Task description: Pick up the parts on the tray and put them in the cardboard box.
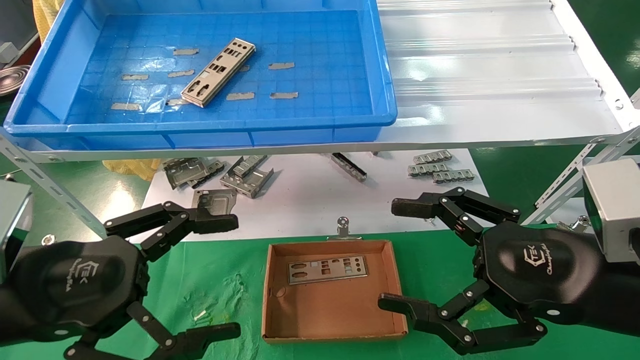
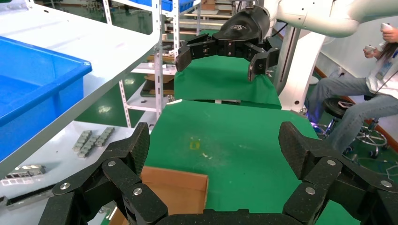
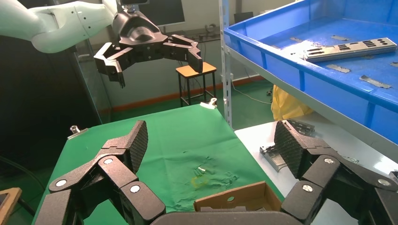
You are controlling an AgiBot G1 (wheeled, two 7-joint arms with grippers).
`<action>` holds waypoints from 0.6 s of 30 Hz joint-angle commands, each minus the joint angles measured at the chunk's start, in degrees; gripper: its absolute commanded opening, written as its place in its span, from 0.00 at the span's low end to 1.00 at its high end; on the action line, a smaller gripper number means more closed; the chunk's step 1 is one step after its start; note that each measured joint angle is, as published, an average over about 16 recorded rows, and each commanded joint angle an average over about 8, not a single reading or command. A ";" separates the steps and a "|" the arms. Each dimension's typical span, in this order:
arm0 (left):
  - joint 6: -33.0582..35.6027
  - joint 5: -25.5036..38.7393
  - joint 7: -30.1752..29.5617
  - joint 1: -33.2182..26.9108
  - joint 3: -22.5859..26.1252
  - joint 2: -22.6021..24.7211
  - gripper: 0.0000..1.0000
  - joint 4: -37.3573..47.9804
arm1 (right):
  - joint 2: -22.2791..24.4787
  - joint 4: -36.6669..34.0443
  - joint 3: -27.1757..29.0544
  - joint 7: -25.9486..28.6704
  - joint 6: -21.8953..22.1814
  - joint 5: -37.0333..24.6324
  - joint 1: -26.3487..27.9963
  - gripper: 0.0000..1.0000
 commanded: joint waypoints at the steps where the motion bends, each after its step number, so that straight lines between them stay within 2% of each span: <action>1: 0.00 0.00 0.00 0.00 0.00 0.00 1.00 0.00 | 0.00 0.00 0.00 0.00 0.00 0.00 0.00 1.00; 18: 0.00 0.00 0.00 0.00 0.00 0.00 1.00 0.00 | 0.00 0.00 0.00 0.00 0.00 0.00 0.00 1.00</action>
